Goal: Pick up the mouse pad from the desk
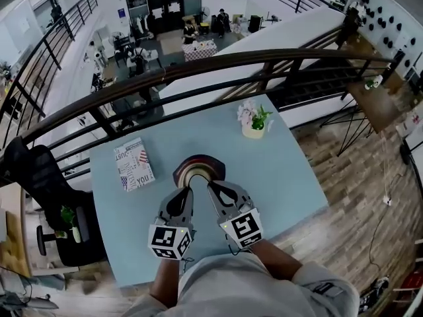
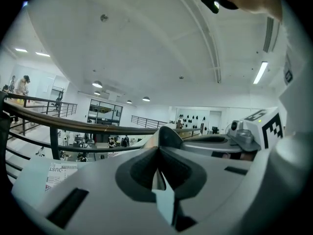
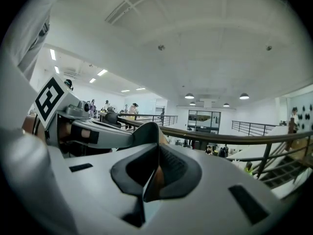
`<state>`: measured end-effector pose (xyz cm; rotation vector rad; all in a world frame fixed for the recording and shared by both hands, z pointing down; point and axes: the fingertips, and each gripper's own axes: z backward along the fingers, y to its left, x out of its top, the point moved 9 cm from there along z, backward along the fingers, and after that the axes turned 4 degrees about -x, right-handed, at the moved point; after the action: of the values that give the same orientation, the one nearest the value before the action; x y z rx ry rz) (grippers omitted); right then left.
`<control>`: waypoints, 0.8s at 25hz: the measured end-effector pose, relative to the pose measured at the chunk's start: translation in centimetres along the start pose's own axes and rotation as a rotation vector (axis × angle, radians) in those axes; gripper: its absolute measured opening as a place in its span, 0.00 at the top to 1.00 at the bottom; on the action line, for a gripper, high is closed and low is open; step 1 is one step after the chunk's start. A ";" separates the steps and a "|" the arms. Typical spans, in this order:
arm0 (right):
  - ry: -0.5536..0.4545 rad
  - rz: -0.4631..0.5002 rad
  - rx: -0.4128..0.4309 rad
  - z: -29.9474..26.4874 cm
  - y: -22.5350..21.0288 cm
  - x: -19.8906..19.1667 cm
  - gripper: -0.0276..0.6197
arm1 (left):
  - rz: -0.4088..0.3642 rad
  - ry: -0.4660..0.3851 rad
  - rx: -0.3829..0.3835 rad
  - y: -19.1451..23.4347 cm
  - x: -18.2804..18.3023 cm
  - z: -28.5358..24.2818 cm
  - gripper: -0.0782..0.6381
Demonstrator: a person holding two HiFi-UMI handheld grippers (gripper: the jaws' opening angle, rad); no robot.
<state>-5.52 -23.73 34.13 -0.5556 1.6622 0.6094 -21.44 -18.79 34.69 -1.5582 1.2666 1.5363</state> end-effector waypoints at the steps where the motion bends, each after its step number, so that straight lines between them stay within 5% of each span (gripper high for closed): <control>1: -0.004 0.002 -0.003 0.0 -0.1 0.0 0.93 | 0.002 -0.002 -0.003 0.0 -0.1 -0.1 0.86; 20: 0.012 0.006 -0.042 1.2 -0.5 0.1 0.93 | -0.004 0.026 -0.044 -0.7 -0.3 -0.5 0.86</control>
<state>-4.27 -23.32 33.86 -0.5858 1.6663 0.6483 -20.52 -18.95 34.96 -1.6124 1.2509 1.5564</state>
